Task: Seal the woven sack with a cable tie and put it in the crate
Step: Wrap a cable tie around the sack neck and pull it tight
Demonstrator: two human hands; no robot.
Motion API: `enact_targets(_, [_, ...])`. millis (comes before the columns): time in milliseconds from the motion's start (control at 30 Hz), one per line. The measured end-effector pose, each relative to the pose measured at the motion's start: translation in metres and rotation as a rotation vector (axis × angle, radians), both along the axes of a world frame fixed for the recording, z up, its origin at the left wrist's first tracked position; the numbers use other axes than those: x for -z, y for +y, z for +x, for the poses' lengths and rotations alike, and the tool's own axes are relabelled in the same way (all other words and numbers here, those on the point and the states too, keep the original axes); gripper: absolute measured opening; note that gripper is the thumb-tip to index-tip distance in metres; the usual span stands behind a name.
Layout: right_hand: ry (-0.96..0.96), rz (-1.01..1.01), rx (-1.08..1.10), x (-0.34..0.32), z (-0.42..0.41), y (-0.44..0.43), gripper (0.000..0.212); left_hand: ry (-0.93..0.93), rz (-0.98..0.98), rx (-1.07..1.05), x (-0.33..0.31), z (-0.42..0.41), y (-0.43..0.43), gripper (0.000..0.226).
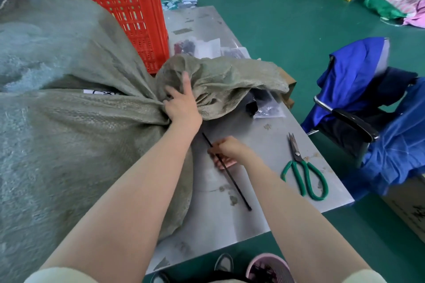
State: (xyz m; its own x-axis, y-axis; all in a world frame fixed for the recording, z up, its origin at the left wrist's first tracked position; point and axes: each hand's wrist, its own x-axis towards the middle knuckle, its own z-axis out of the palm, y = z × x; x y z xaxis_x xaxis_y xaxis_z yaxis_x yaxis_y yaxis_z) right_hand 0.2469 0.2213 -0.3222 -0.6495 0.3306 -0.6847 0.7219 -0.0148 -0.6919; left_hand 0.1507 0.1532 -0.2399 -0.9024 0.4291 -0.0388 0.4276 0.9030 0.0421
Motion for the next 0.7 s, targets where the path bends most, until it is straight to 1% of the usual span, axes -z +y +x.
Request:
enact_targets(33, [0.052,0.026,0.048,-0.001,-0.003,-0.004,0.015,-0.071,0.054,-0.035,-0.004,-0.003,-0.003,0.097])
enact_targets(67, [0.104,0.023,0.107,-0.001,-0.007,-0.007,0.015,-0.120,0.081,-0.044,-0.008,-0.006,-0.005,0.090])
enact_targets(100, [0.156,-0.007,0.173,-0.002,-0.011,-0.011,0.018,-0.143,0.092,-0.030,-0.013,-0.008,-0.007,0.076])
enact_targets(167, [0.251,-0.062,0.284,-0.005,-0.020,-0.021,0.026,-0.129,0.104,0.029,-0.019,-0.009,-0.011,0.048])
enact_targets(233, [0.258,-0.028,0.340,-0.011,-0.030,-0.028,0.029,-0.110,0.117,0.061,-0.020,-0.008,-0.015,0.038])
enact_targets(300, [0.185,0.016,0.394,-0.016,-0.037,-0.032,0.025,-0.108,0.173,0.057,-0.022,-0.010,-0.018,0.036])
enact_targets(367, [0.118,0.010,0.461,-0.017,-0.037,-0.032,0.017,-0.120,0.260,0.017,-0.026,-0.015,-0.020,0.037])
enact_targets(467, [0.098,0.004,0.512,-0.013,-0.031,-0.035,0.019,-0.138,0.351,-0.027,-0.033,-0.022,-0.021,0.041])
enact_targets(600, [0.131,0.002,0.544,-0.019,-0.024,-0.040,0.021,-0.178,0.432,-0.042,-0.035,-0.024,-0.022,0.042])
enact_targets(667, [0.203,0.052,0.535,-0.027,-0.025,-0.043,0.023,-0.190,0.472,-0.049,-0.037,-0.024,-0.023,0.041])
enact_targets(700, [0.256,0.087,0.527,-0.032,-0.027,-0.044,0.026,-0.192,0.495,-0.052,-0.038,-0.025,-0.023,0.041])
